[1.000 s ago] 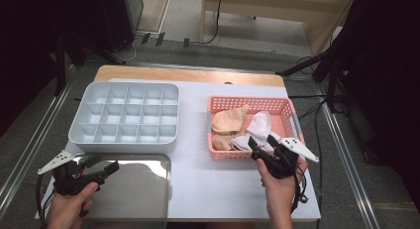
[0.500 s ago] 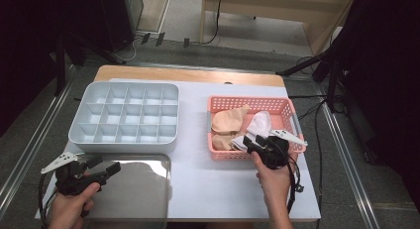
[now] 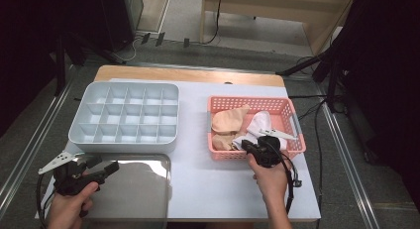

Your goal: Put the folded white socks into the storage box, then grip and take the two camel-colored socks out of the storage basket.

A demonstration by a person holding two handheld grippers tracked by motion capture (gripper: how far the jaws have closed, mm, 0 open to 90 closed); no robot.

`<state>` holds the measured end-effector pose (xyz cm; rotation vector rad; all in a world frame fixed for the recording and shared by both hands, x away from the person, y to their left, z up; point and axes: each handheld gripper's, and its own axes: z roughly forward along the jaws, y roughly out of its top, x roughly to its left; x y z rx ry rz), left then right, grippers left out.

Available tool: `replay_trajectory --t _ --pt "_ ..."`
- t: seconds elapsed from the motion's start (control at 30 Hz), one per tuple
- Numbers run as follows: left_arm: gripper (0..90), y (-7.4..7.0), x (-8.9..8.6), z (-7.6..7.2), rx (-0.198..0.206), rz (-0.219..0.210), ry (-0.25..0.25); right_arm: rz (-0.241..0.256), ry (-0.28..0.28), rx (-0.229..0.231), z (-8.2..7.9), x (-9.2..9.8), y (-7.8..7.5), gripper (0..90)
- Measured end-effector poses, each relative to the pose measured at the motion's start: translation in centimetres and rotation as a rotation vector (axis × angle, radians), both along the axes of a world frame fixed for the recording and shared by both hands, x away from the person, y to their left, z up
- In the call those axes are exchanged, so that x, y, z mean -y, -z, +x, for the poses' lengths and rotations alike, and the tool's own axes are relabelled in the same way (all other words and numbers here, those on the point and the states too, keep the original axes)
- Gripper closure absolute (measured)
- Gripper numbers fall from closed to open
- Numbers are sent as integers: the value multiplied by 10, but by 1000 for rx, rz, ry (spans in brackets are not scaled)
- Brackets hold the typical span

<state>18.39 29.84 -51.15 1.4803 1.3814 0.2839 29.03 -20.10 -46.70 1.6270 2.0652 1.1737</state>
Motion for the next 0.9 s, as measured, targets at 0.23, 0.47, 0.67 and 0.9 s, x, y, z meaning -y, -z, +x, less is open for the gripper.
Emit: replay_trajectory --t 0.23,0.47,0.67,0.9 --pt "141 1 -1 0 -3 -8 -9 35 9 145 -3 -8 -22 900" --pt "141 1 -3 0 -7 -13 -10 162 12 263 2 -10 -51 900" --pt "141 1 -7 0 -8 -20 -25 162 22 318 4 -14 -66 900" --pt "141 2 -6 0 -12 -13 -24 -29 199 240 34 12 -36 900"
